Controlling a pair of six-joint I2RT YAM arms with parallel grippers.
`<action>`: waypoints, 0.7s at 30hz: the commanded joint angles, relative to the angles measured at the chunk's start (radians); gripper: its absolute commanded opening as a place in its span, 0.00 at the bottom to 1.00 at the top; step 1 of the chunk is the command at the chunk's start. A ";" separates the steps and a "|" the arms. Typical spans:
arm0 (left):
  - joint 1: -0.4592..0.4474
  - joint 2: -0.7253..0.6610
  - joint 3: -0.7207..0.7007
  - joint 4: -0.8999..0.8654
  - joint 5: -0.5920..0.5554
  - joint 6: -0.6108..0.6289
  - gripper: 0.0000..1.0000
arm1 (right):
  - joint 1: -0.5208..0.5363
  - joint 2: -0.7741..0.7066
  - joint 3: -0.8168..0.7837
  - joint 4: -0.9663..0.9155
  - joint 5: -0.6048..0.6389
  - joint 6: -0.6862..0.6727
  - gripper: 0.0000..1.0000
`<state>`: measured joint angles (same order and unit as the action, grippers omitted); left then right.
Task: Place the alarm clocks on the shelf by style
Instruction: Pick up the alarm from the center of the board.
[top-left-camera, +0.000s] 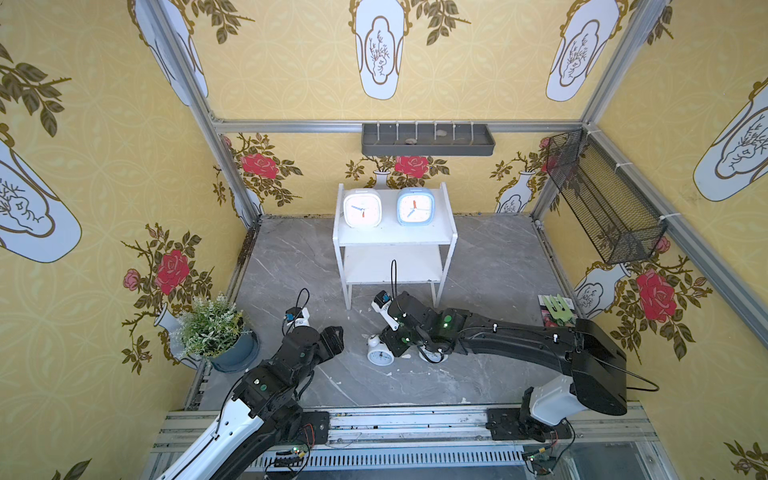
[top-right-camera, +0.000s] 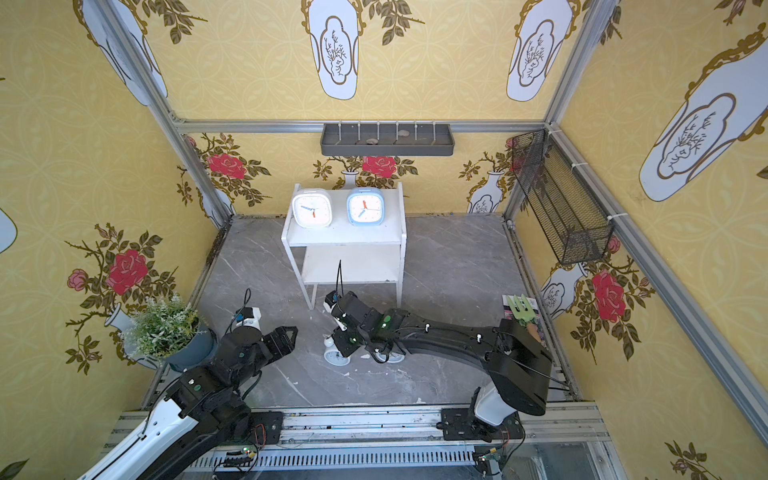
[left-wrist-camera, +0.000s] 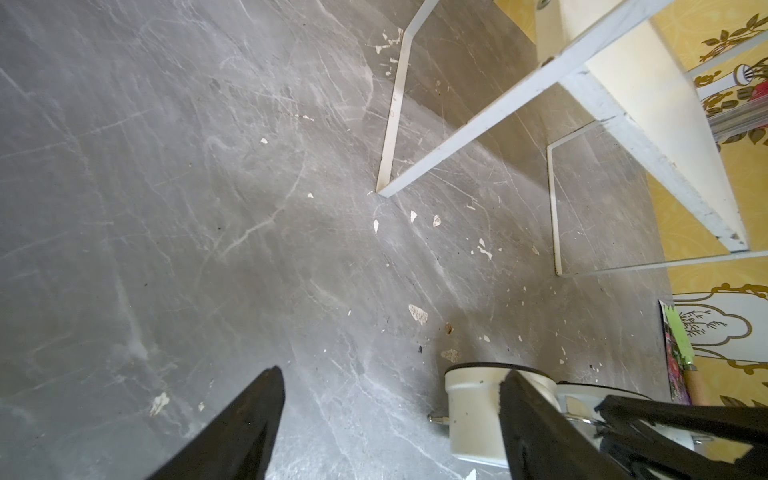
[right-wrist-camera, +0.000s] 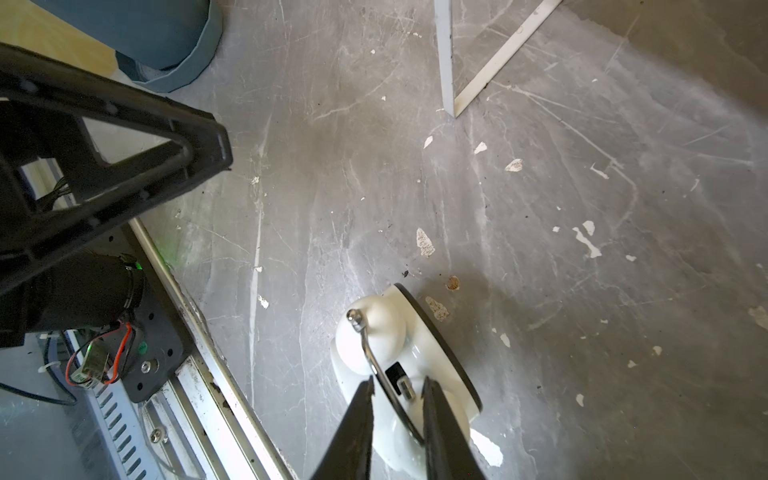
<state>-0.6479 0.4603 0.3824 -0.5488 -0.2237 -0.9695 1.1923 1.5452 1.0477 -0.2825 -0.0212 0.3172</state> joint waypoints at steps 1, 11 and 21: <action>0.001 0.005 -0.005 0.016 -0.005 0.005 0.85 | 0.001 -0.005 -0.007 0.037 -0.003 0.005 0.20; 0.001 0.006 -0.004 0.002 -0.010 -0.003 0.85 | 0.003 -0.007 -0.026 0.051 -0.013 0.016 0.09; 0.001 0.013 -0.002 -0.009 -0.044 -0.037 0.91 | 0.009 -0.062 -0.034 0.057 -0.027 0.024 0.00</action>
<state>-0.6479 0.4698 0.3820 -0.5552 -0.2367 -0.9821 1.2003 1.5078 1.0142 -0.2626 -0.0444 0.3286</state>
